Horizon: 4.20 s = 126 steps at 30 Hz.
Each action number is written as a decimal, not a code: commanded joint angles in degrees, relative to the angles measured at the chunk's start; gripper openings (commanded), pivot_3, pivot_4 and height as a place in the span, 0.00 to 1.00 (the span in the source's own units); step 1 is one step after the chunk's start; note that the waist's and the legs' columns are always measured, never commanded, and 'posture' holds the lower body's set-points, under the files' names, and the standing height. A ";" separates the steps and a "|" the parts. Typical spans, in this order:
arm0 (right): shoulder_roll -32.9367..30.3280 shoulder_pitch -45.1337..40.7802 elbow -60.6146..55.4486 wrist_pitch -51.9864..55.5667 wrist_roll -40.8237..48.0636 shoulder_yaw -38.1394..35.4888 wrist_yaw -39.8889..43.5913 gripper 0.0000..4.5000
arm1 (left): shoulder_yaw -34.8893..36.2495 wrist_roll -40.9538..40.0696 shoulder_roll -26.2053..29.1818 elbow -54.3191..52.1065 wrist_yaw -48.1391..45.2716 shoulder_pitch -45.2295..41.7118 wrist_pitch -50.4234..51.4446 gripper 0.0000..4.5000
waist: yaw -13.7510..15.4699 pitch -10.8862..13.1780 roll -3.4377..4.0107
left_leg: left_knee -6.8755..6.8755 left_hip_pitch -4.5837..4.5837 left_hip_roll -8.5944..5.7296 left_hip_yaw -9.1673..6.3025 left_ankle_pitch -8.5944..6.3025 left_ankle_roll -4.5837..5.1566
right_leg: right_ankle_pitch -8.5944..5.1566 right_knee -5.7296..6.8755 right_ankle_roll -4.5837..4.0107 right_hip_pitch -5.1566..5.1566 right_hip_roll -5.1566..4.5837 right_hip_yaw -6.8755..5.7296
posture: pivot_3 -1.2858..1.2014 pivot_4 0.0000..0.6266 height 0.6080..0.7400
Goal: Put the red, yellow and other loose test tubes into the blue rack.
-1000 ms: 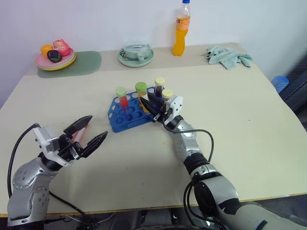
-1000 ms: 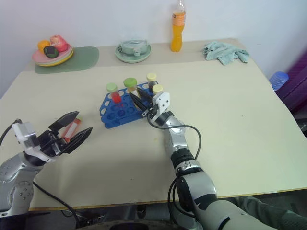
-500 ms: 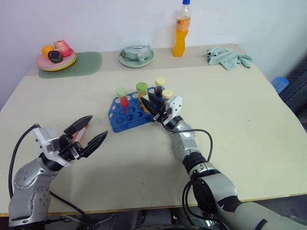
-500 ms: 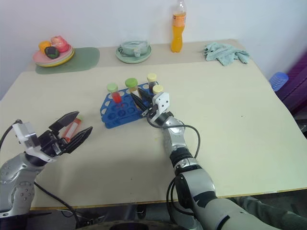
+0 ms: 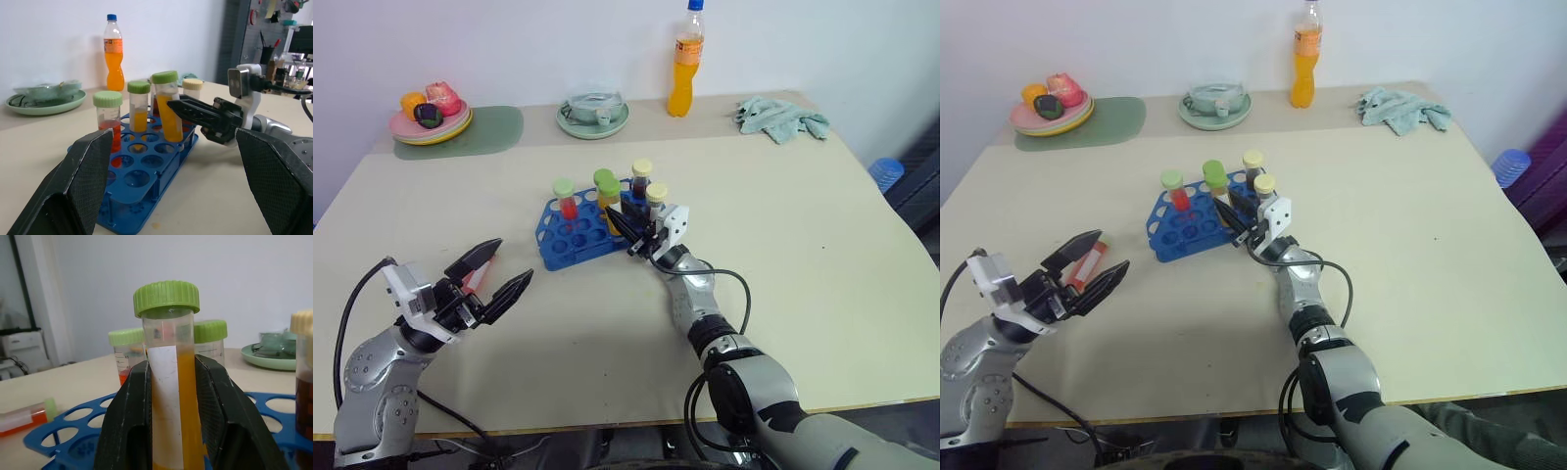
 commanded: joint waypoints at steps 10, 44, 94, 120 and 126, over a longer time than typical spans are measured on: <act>-2.00 1.38 -4.37 -4.09 -3.32 0.02 -3.05 0.99 | 0.85 -0.60 -1.70 -1.21 2.94 -0.68 -0.61 0.91 | 0.17 0.00 0.00 | 0.03 0.00 0.00 -0.02 -0.01 -0.01 | 0.00 -0.06 0.00 0.05 0.00 0.00 | 0.52 0.24 1.00; -42.40 19.23 -66.68 42.13 9.57 4.01 14.84 0.99 | 10.50 -22.52 19.28 -0.56 64.46 -35.13 90.99 0.91 | 1.43 0.50 -0.72 | 0.17 -0.15 0.05 -0.13 -0.04 0.03 | 0.00 -0.23 0.23 0.30 0.00 -0.21 | 0.52 0.24 1.00; -40.91 22.67 -75.82 47.66 8.67 4.78 5.89 1.00 | -24.90 -24.62 30.68 31.00 60.73 -55.17 91.69 0.16 | 0.95 0.54 -0.79 | 0.09 -0.24 0.06 -0.13 -0.02 -0.07 | 0.01 -0.13 0.20 0.10 -0.02 -0.12 | 0.52 0.24 1.00; -39.99 31.00 -69.50 39.37 6.86 1.64 5.25 1.00 | -12.11 6.06 1.23 0.69 16.52 -30.05 13.98 0.16 | 1.39 0.53 -0.69 | 0.20 -0.26 0.12 0.00 -0.09 0.08 | 0.00 -0.48 0.07 0.31 -0.06 -0.14 | 0.52 0.24 1.00; -40.06 33.67 -72.47 39.88 6.61 0.68 2.77 1.00 | -15.48 12.13 -3.79 9.99 12.82 -31.57 3.21 0.16 | 1.48 0.53 -0.69 | 0.20 -0.26 0.13 0.00 -0.08 0.10 | 0.01 -0.42 0.11 0.28 -0.03 -0.15 | 0.52 0.24 1.00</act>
